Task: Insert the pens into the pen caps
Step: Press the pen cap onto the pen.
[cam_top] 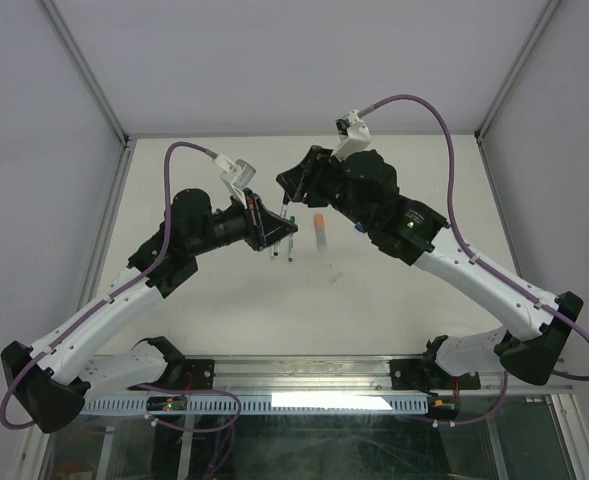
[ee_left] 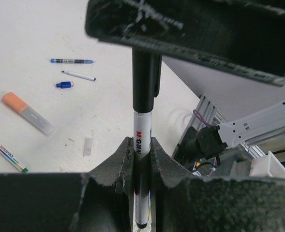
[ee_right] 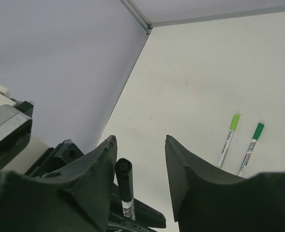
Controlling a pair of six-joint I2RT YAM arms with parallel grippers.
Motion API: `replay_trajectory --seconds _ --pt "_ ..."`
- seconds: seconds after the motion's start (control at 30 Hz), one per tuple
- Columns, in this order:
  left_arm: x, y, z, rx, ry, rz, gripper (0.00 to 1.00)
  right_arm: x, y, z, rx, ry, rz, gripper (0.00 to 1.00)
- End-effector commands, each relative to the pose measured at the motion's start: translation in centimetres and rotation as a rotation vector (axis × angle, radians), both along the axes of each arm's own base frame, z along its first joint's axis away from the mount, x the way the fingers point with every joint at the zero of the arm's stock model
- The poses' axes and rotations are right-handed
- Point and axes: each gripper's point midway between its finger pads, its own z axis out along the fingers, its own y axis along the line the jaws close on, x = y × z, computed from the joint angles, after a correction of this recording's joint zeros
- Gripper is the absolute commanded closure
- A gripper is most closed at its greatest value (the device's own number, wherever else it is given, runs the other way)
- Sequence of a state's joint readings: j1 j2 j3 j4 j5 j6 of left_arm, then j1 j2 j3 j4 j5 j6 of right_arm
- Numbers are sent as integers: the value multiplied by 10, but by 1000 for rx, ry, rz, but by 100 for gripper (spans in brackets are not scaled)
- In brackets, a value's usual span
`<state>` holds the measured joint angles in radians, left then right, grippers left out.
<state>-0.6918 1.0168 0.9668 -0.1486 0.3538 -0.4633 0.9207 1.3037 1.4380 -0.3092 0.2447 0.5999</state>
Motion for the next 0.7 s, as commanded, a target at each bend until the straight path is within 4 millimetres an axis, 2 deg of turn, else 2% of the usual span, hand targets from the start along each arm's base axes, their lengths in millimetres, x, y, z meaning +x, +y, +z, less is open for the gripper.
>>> replay_trajectory --seconds 0.0,0.3,0.53,0.67 --pt "-8 2 27 -69 -74 -30 100 -11 14 29 81 -27 105 55" --pt "-7 1 27 -73 -72 -29 100 -13 19 20 74 -7 142 71" --pt "-7 1 25 -75 -68 -32 100 -15 18 15 74 4 144 72" --pt "-8 1 26 -80 -73 -32 100 -15 18 14 73 3 146 87"
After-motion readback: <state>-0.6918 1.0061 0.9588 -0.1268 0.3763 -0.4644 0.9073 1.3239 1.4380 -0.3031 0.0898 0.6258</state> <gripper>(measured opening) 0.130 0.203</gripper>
